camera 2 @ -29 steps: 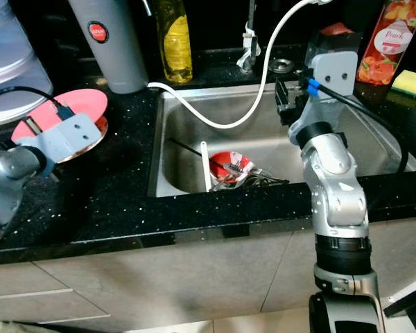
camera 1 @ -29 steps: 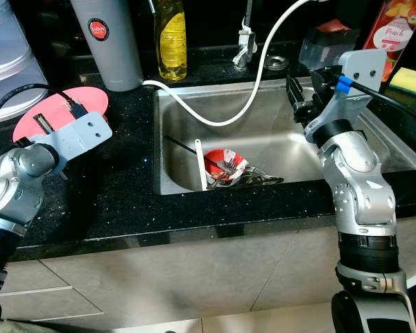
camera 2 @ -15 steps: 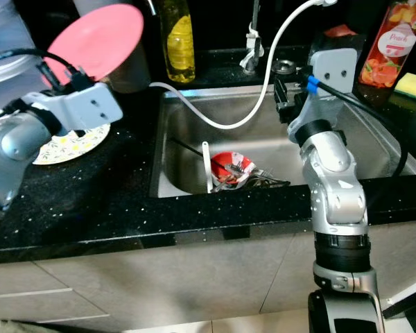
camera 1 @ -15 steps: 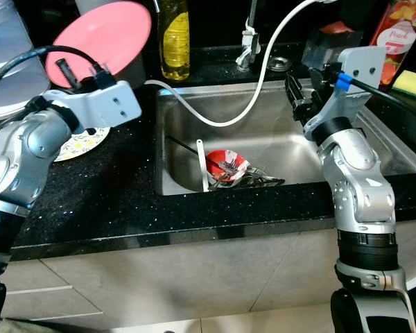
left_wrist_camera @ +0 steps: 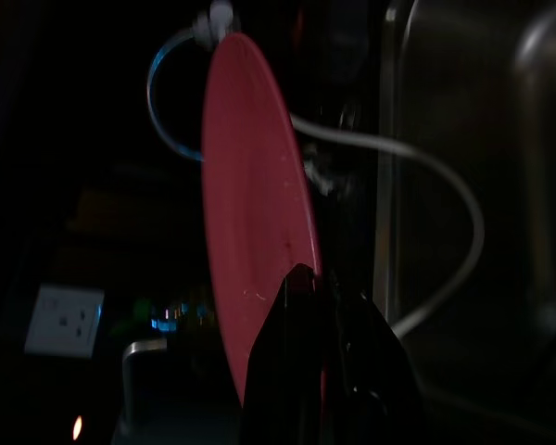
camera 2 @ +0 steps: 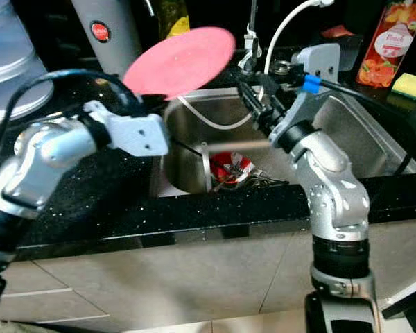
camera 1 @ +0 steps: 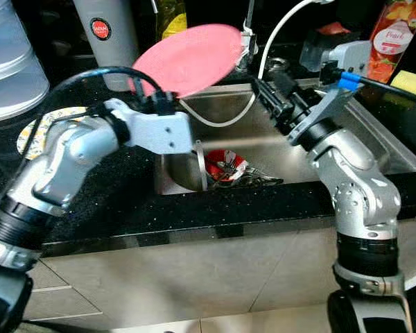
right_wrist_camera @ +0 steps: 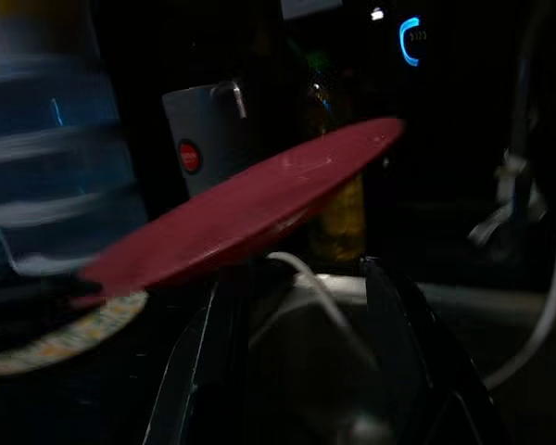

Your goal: Kitchen organization

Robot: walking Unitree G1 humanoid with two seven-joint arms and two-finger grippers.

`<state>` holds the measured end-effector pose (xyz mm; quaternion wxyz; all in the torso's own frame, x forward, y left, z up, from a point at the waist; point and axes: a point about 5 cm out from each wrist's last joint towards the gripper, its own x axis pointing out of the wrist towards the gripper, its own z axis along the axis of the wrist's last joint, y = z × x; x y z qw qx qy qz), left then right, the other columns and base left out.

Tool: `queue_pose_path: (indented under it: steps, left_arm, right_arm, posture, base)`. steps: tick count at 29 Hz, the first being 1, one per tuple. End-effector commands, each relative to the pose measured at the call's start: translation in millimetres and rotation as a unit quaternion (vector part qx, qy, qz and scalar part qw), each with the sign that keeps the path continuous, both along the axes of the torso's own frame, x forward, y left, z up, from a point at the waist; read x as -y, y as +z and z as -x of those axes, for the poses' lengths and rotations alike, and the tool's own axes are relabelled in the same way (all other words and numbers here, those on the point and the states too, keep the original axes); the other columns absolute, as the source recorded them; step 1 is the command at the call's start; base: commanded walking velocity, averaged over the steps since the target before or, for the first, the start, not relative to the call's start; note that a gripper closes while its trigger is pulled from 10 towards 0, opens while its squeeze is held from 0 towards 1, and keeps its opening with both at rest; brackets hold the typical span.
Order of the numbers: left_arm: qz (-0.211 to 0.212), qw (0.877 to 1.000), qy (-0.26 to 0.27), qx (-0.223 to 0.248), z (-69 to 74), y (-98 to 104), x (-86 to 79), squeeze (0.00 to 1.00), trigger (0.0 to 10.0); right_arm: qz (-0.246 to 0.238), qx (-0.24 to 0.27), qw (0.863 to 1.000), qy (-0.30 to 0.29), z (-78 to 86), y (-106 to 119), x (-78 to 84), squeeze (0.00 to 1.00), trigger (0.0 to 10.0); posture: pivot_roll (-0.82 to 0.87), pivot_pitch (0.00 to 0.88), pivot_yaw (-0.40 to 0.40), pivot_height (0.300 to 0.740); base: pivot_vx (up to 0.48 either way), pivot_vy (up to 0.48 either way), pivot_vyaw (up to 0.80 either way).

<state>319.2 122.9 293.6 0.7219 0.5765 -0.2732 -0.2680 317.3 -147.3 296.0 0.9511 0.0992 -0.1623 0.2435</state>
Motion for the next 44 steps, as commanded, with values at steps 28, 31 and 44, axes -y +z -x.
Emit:
queue_pose_path:
  steps: [28, 31, 44]
  left_arm:
    - [-0.044, 0.995, -0.080, 0.041, 2.4, -5.7, 33.9, 0.00, 10.0]
    - [-0.048, 0.994, -0.088, 0.044, 3.7, -5.6, 36.9, 0.00, 10.0]
    - [-0.058, 0.991, -0.110, 0.053, 7.5, -10.1, 42.8, 0.00, 10.0]
  right_arm:
    - [-0.343, -0.182, 0.909, 0.153, -13.3, 7.5, 9.8, 0.00, 10.0]
    - [-0.339, -0.190, 0.909, 0.149, -14.0, 5.9, 9.7, 0.00, 4.8]
    - [-0.331, -0.227, 0.911, 0.098, -20.9, -8.5, 12.1, 0.00, 0.0]
  posture:
    - [0.05, 0.018, 0.011, 0.740]
    - [0.05, 0.018, 0.011, 0.740]
    - [0.05, 0.011, 0.010, 0.740]
  base:
    - [0.000, 0.000, 0.00]
    - [0.000, 0.000, 0.00]
    - [0.000, 0.000, 0.00]
